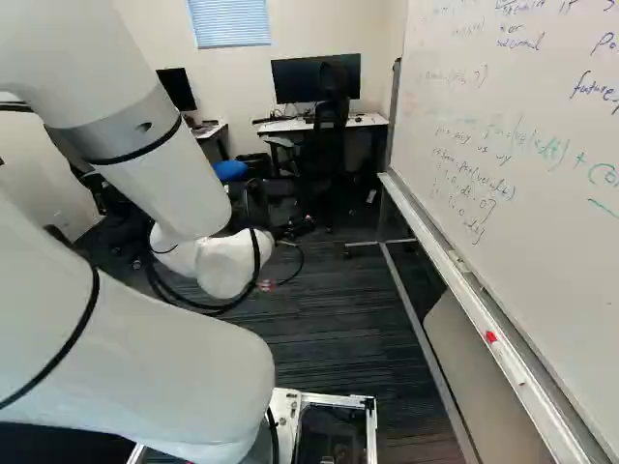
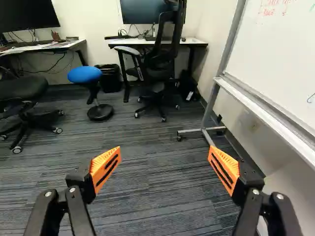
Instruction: Open the door and move inside
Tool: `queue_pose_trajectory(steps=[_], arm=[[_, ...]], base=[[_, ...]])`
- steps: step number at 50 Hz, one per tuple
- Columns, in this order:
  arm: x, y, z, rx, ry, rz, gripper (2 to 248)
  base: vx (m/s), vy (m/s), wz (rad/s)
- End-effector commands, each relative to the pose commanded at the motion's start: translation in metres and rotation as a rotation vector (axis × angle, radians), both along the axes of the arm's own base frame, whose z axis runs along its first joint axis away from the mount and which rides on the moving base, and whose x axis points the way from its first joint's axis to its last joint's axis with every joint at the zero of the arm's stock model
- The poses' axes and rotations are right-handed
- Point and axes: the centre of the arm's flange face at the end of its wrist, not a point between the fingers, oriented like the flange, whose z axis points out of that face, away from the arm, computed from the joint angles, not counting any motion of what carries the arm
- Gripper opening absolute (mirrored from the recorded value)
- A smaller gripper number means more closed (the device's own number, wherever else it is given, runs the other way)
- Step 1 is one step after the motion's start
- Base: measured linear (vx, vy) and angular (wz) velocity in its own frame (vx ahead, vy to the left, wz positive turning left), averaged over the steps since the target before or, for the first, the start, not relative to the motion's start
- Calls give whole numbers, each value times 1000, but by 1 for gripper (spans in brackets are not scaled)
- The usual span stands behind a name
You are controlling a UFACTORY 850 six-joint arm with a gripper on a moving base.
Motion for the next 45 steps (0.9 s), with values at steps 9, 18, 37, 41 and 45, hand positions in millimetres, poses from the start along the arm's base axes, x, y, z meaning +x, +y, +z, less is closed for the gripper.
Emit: queue_pose_trajectory(steps=[9,18,37,41,45], arm=[[0,0,0,0,0,0,247],[0,0,0,0,0,0,247],[0,0,0,0,0,0,247],[0,0,0,0,0,0,247],[0,0,0,0,0,0,247]], base=[[223,4,-2],[220,5,-7],[223,0,-7],[202,-4,-14],[238,1,-9]])
